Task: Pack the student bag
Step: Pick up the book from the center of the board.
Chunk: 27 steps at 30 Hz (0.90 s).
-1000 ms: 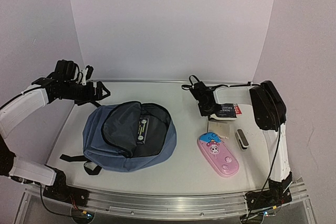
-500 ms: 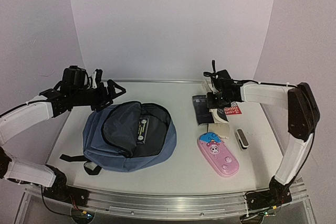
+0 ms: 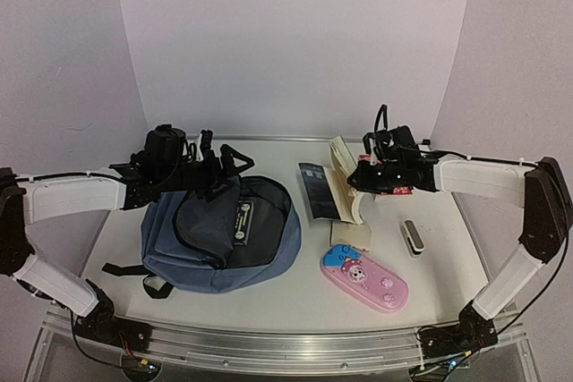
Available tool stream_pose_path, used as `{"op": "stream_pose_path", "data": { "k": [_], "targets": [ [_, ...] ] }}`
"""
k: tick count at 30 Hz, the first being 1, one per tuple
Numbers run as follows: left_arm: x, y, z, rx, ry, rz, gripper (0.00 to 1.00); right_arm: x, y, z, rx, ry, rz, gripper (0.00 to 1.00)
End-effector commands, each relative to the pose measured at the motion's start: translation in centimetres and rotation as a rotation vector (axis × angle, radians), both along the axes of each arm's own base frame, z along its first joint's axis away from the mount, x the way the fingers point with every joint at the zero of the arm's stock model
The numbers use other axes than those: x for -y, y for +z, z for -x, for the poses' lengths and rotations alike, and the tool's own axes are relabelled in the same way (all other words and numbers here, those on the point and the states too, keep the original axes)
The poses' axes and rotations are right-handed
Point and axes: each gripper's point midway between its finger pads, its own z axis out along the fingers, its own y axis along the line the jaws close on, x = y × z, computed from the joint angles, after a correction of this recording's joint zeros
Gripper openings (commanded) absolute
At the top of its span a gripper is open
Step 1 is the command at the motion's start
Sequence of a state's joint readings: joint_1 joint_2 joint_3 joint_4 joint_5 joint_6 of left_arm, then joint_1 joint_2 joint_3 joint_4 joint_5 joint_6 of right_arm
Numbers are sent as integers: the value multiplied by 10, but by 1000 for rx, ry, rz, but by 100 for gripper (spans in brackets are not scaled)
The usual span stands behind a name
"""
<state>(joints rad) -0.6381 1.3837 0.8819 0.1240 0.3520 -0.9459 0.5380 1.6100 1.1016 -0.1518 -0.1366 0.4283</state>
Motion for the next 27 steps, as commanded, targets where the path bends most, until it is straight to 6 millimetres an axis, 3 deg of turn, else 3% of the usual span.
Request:
{"op": "stream_pose_path", "data": {
  "k": [1, 8, 16, 23, 27],
  "targets": [
    [33, 23, -10, 70, -61, 90, 99, -24, 89, 2, 204, 42, -269, 0],
    [63, 33, -20, 115, -119, 133, 100, -20, 139, 21, 275, 57, -390, 0],
    [82, 74, -15, 223, -189, 194, 100, -27, 186, 42, 335, 135, -470, 0],
    [104, 90, -8, 262, -271, 211, 100, -47, 192, 56, 340, 184, -471, 0],
    [110, 66, -15, 204, -258, 148, 100, -59, 194, 63, 336, 207, -480, 0]
  ]
}}
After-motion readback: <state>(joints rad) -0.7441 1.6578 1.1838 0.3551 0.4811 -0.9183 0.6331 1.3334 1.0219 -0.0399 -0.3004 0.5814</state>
